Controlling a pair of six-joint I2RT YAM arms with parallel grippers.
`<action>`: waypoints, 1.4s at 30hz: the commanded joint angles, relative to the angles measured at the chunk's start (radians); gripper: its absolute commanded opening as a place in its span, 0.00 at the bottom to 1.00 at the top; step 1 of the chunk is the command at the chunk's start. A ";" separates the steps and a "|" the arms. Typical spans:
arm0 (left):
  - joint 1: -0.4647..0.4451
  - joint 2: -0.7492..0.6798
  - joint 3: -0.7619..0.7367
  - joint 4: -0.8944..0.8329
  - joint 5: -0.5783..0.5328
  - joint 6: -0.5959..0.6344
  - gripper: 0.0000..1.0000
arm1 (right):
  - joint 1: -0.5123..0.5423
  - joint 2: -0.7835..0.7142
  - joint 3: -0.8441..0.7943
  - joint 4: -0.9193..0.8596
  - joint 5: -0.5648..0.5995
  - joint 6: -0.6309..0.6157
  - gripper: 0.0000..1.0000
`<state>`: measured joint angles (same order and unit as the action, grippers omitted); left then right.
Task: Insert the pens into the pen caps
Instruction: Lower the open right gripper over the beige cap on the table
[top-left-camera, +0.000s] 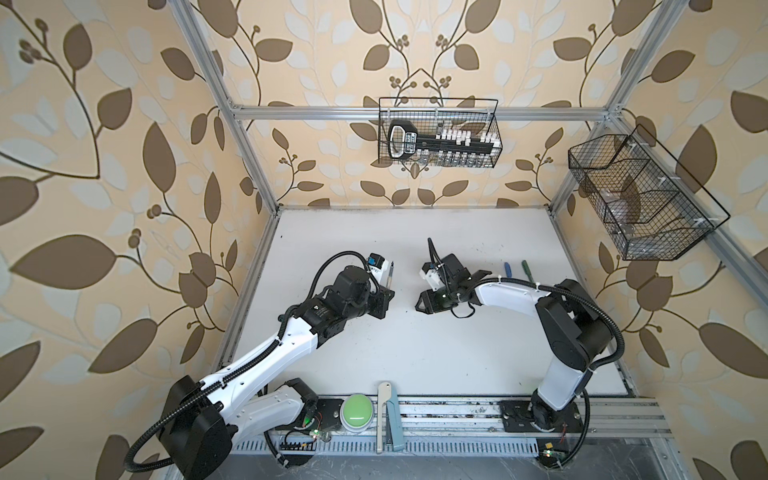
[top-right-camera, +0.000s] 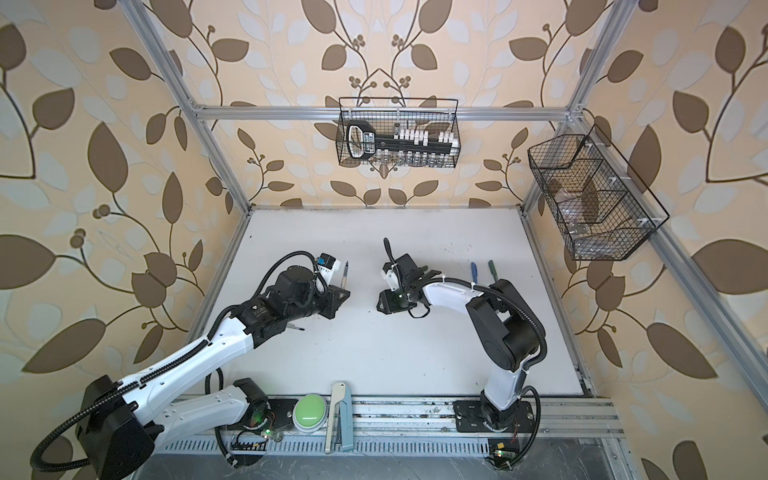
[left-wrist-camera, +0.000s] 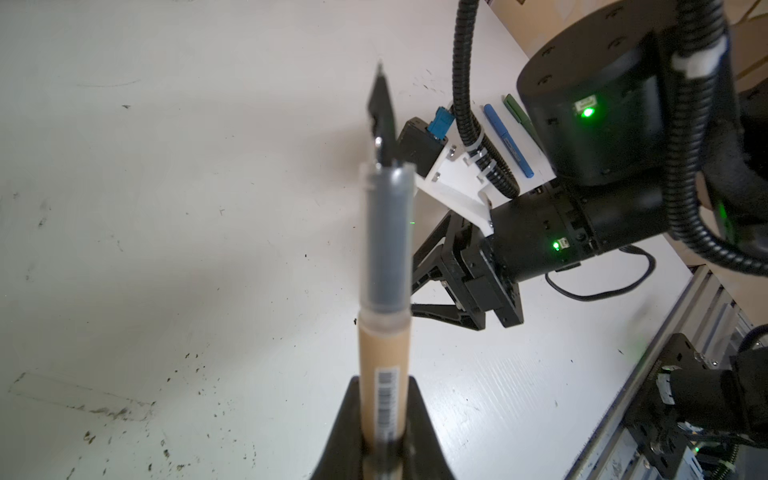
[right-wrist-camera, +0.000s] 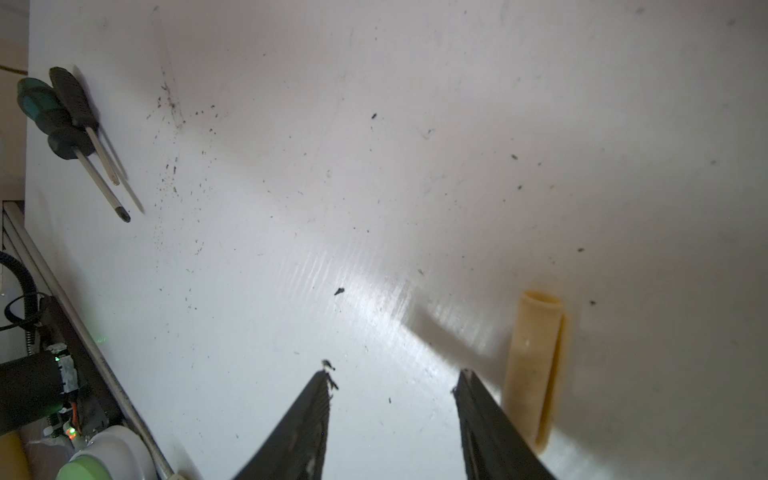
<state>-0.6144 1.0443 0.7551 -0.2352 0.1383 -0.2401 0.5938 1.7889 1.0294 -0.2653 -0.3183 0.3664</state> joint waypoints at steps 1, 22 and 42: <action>0.002 -0.035 -0.010 0.031 -0.010 -0.002 0.00 | 0.007 -0.005 -0.051 -0.003 -0.008 0.027 0.51; 0.003 0.039 0.044 -0.027 -0.051 0.050 0.00 | -0.111 -0.001 -0.087 0.020 0.097 0.017 0.52; 0.004 0.049 0.035 -0.054 -0.059 0.064 0.00 | -0.088 0.132 0.180 -0.217 0.107 -0.076 0.49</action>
<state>-0.6144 1.1118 0.7872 -0.3107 0.0750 -0.1883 0.5060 1.9038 1.1641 -0.3202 -0.2672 0.3534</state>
